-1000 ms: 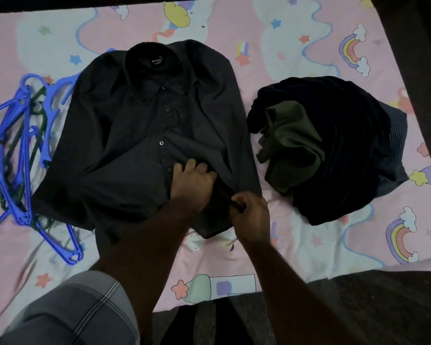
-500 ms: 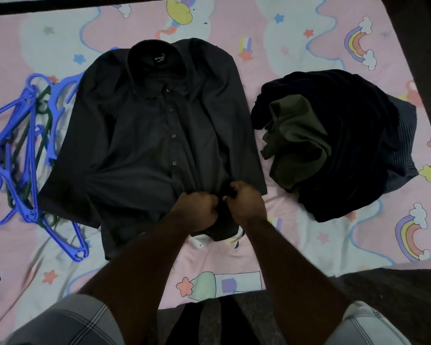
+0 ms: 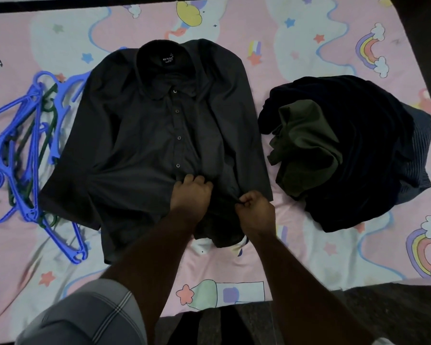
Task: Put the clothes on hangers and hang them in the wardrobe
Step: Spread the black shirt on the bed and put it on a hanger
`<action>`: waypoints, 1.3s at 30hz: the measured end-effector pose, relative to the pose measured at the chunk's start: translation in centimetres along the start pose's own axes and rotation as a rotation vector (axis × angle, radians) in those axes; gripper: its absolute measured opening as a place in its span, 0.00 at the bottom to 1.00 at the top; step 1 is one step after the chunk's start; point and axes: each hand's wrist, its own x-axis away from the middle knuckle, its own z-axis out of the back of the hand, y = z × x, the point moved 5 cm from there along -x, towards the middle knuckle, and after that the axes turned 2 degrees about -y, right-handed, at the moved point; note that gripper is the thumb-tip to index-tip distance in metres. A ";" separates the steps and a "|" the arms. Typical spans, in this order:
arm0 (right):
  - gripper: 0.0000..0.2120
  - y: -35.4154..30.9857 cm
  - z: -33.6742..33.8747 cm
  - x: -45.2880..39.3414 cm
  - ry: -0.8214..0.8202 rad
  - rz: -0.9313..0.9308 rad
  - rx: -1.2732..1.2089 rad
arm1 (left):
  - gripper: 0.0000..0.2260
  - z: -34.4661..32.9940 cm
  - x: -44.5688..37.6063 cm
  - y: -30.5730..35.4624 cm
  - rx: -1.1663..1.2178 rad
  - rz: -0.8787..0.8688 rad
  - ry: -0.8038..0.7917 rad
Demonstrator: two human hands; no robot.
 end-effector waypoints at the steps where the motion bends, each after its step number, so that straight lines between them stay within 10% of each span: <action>1: 0.06 0.0 0.1 0.1 0.001 -0.001 -0.006 | 0.15 0.2 -0.2 -0.1 -0.012 -0.014 -0.002; 7: 0.08 0.0 0.0 0.9 -0.002 0.005 -0.113 | 0.17 3.5 -1.8 -1.3 -0.110 -0.051 0.156; 12: 0.04 0.1 -0.4 1.2 -0.044 0.016 -0.098 | 0.15 6.3 -3.6 -3.7 0.096 0.267 0.237; 26: 0.13 -7.3 6.3 -5.3 0.460 0.306 -0.002 | 0.30 0.4 -1.6 2.3 0.239 0.119 0.071; 31: 0.30 -9.1 4.8 -8.9 0.044 0.323 0.254 | 0.13 -0.6 -2.1 1.7 0.181 0.094 0.248; 39: 0.16 -4.6 0.9 -7.3 -0.298 0.102 0.152 | 0.16 -2.1 2.1 -1.0 0.432 0.008 0.119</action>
